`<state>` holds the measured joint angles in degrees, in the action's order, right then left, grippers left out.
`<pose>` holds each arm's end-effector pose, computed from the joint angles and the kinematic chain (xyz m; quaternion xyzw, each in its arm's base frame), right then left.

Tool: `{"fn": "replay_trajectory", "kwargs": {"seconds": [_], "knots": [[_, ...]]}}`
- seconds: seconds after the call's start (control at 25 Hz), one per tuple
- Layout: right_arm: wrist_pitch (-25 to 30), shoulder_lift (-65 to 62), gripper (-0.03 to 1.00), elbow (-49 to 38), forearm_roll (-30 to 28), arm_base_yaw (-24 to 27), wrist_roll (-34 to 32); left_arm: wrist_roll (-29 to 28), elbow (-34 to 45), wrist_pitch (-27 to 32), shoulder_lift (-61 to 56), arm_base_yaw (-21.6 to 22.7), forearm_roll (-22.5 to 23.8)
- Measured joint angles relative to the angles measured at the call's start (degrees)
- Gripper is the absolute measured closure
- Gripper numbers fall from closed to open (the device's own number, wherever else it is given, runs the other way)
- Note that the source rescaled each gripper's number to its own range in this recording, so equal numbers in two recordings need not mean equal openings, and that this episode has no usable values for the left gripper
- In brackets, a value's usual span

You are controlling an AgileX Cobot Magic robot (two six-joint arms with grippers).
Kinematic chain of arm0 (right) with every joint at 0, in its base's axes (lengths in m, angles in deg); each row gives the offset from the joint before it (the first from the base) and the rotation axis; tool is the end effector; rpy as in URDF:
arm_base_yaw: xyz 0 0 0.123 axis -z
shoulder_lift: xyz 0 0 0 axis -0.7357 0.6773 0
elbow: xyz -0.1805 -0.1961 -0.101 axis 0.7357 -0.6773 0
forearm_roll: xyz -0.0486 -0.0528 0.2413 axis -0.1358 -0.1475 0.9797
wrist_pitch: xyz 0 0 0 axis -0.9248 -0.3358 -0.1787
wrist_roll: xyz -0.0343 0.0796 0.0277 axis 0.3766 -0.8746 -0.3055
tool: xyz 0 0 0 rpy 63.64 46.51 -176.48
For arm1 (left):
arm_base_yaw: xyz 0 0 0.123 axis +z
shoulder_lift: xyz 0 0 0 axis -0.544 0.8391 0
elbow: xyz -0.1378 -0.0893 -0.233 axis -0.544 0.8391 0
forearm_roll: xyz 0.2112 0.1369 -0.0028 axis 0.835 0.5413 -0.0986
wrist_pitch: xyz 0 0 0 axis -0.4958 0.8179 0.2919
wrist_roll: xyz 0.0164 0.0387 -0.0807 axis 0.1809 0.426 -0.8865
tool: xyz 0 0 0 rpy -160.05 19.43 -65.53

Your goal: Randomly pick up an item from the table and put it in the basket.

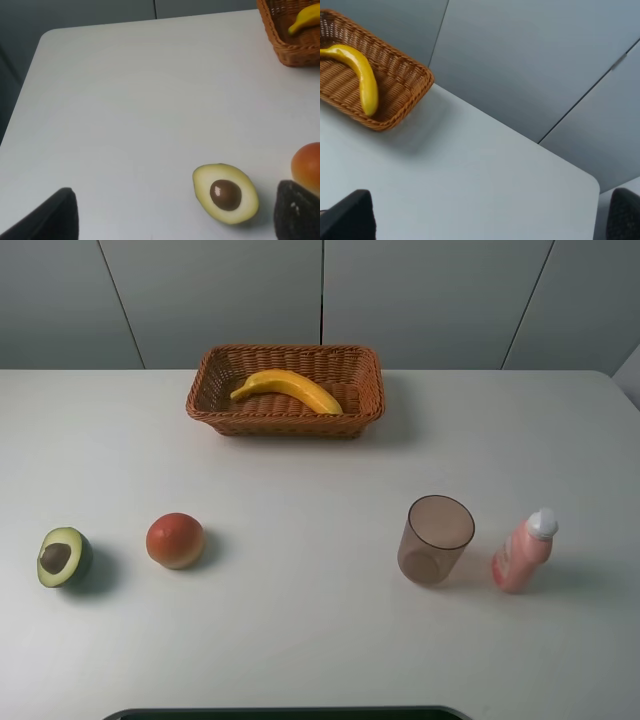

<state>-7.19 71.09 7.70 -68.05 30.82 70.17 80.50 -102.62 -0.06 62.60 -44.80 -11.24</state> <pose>0.0776 0.0153 0.4668 -0.2599 0.8336 -0.0532 0.4846 -0.0057 0.0095 0.2794 0.0659 0.8518 -0.0150 0.5195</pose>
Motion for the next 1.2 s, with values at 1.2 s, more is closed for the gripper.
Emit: {"fn": "replay_trajectory", "kwargs": {"seconds": [1.2], "knots": [[-6.37,-42.32,-0.03,-46.32,8.79,0.0,-11.27,0.0,0.0,0.0,0.02,0.0,0.0]]}}
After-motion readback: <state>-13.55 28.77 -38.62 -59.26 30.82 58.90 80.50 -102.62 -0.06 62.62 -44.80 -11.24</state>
